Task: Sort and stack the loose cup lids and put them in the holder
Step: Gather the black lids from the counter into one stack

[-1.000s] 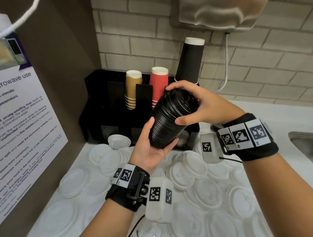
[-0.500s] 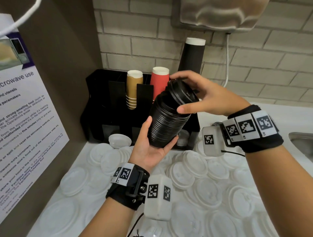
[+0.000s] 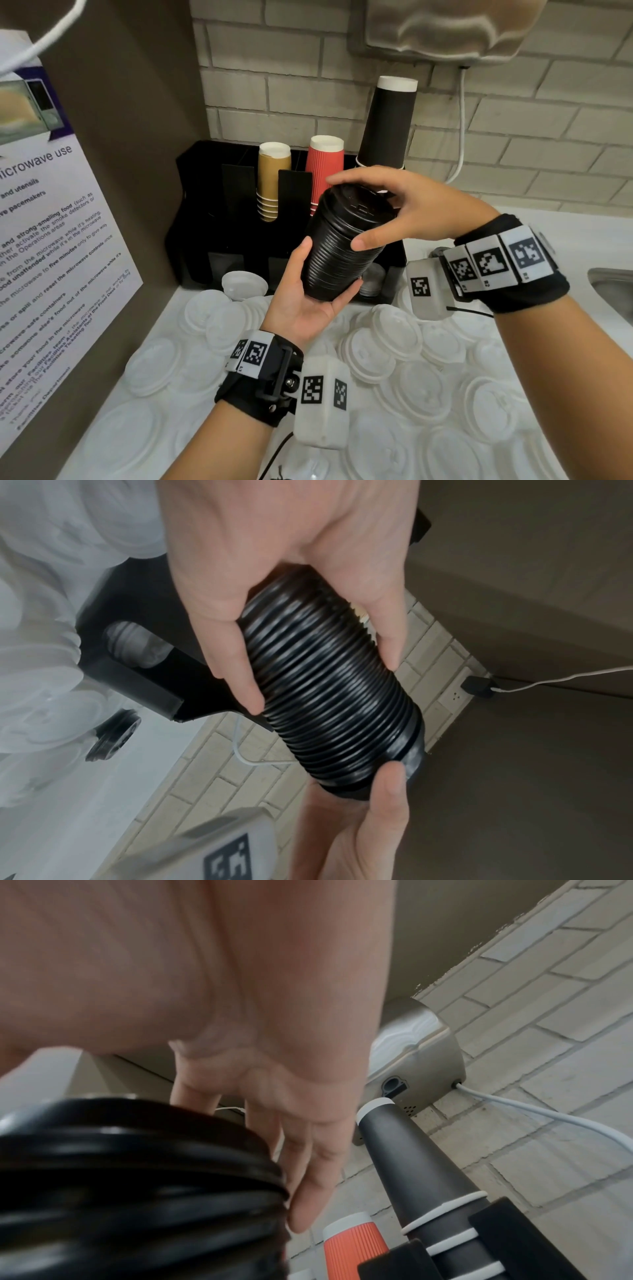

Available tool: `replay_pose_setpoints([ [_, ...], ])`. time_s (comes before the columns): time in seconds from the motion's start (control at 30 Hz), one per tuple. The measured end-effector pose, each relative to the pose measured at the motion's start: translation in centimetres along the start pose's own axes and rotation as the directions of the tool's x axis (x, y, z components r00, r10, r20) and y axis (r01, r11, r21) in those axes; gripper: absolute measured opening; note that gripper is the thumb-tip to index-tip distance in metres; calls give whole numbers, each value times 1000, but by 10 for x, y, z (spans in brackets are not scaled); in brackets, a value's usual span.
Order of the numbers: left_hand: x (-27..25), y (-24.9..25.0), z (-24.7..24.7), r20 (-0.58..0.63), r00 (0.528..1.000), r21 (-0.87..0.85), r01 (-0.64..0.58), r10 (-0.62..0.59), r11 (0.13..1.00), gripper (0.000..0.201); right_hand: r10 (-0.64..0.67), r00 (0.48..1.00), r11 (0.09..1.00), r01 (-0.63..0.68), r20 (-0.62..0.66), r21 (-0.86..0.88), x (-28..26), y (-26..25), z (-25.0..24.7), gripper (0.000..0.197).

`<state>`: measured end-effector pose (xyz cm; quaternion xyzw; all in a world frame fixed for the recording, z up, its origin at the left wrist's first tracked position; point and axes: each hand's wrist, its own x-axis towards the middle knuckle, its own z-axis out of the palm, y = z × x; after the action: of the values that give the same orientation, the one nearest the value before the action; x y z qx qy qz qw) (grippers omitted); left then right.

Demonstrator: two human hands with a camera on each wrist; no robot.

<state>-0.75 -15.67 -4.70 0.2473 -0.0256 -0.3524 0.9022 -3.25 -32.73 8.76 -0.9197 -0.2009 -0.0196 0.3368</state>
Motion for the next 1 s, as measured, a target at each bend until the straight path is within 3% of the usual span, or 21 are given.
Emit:
replay_pose_setpoints([
  [0.17,0,0,0,18,1000,-7,-5,5,1000,44,-43,998,998,45,-40,42,-1,5,5,79],
  [0.43,1,0,1,14,1000,-21,-2,2,1000,60,-42,999,997,43,-14,71,0,9,6,81],
  [0.57,2,1,0,38,999,-3,-5,5,1000,46,-31,999,996,27,39,90,-1,9,2,84],
  [0.63,2,3,0,54,999,-9,3,-2,1000,44,7,1000,991,-5,-15,137,-7,11,-9,81],
  [0.67,2,5,1,58,998,-19,2,-1,1000,45,41,994,982,-21,-103,185,-10,14,-16,72],
  [0.73,2,11,2,56,998,-37,-8,10,999,47,172,917,948,-55,-359,313,-17,32,-30,47],
  [0.8,2,17,4,47,999,-47,-22,24,999,49,408,743,893,-203,-530,402,-21,64,-40,29],
  [0.83,2,20,5,39,999,-51,-24,26,998,51,523,672,847,-337,-525,411,-22,84,-43,28],
  [0.9,2,24,6,18,1000,-62,-21,22,998,60,704,602,706,-651,-376,280,-24,129,-41,38],
  [0.97,3,26,7,-3,1000,-76,-24,24,997,72,820,533,534,-844,-209,-61,-26,176,-28,52],
  [1.0,3,27,7,-6,1000,-77,-28,28,997,75,852,493,449,-862,-178,-235,-28,196,-20,58],
])
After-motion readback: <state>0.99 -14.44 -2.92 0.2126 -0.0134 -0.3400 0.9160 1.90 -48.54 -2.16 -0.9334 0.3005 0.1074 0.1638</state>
